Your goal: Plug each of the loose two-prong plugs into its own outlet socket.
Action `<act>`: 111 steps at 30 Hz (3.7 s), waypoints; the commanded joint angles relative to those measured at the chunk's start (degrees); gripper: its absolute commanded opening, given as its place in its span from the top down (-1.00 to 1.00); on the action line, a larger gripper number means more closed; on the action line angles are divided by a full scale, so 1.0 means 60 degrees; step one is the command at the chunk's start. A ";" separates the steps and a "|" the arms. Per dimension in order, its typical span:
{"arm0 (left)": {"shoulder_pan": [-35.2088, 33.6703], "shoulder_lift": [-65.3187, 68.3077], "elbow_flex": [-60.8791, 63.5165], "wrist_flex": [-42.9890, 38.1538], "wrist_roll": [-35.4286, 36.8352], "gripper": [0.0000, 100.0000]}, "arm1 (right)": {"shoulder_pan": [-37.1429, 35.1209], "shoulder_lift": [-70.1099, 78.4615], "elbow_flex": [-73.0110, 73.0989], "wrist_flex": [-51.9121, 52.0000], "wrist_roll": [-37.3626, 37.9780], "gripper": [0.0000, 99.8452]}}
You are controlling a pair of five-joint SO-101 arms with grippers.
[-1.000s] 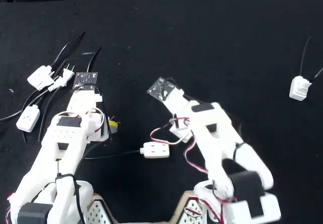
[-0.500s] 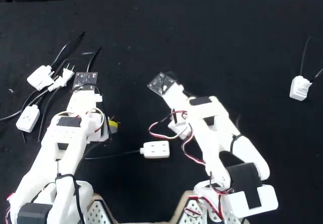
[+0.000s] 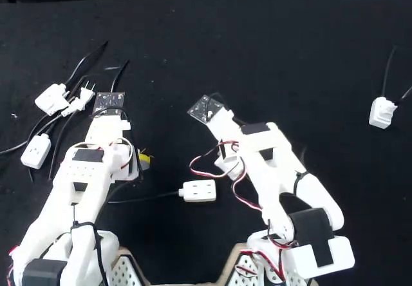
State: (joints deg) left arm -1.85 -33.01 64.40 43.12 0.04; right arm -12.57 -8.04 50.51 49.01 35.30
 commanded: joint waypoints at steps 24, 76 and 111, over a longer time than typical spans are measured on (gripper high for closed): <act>0.0051 -0.0249 -0.0637 0.1275 -0.0029 0.43 | 0.0557 -0.2703 -0.0579 0.0996 -0.0938 0.98; 0.4593 -0.0132 -0.0564 -0.0835 -0.2227 0.43 | 0.3253 -0.4989 0.1399 -0.1172 -0.4440 0.98; 0.4125 0.1333 -0.0901 -0.1612 -0.1758 0.43 | 0.3209 -0.4989 0.1414 -0.1172 -0.4440 0.98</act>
State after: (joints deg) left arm 26.20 -29.93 65.36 34.24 -10.42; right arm 5.36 -35.91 59.56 43.12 9.10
